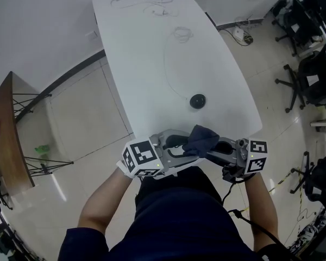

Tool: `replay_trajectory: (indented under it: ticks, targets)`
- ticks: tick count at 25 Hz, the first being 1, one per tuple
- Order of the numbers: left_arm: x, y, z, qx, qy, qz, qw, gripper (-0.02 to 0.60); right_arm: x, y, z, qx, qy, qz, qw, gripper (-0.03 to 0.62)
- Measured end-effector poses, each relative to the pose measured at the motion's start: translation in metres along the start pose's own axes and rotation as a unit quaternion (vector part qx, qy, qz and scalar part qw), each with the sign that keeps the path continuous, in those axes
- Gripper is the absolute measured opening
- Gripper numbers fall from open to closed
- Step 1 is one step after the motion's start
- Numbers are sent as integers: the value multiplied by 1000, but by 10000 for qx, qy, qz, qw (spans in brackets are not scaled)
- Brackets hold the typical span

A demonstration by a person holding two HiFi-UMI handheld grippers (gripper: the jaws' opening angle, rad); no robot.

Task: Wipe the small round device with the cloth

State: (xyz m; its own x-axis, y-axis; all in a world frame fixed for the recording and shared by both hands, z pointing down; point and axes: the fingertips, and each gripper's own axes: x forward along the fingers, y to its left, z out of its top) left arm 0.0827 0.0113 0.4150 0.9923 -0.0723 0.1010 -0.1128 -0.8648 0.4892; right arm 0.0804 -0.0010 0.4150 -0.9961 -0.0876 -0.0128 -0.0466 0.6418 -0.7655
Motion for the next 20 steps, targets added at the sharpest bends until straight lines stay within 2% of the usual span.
replay_trajectory:
  ticks: [2,4,7,10,12,16,18,20]
  targets:
    - [-2,-1,-1,-36,-8,26,10000,145,-1,-1,0,31,-31,-10,10000,66]
    - [-1,-1,-2,-78,17,66,9999,113,-2,-2,-1,27,-37,-57,10000,69]
    - [-2,1,-4,-141,-27,212,9997,94,-3,-4,0,-2,-128,-178,9998,86]
    - [-5,10,-5,-215,-83,518,9984,89,-12,-8,8,-9,-479,-361,9982,112]
    - [-6,29,-11,-229,88,984,9948,89,-25,-17,18,-8,-813,-660,9945,115]
    - [-7,71,-19,-280,428,1914,9802,87,-55,-50,28,-111,-1219,-1660,9785,106]
    - [-5,85,-17,-322,481,2137,9752,87,-65,-64,30,-178,-1272,-2099,9693,98]
    - [0,97,-13,-343,527,2264,9720,87,-71,-73,33,-151,-1351,-2321,9632,95]
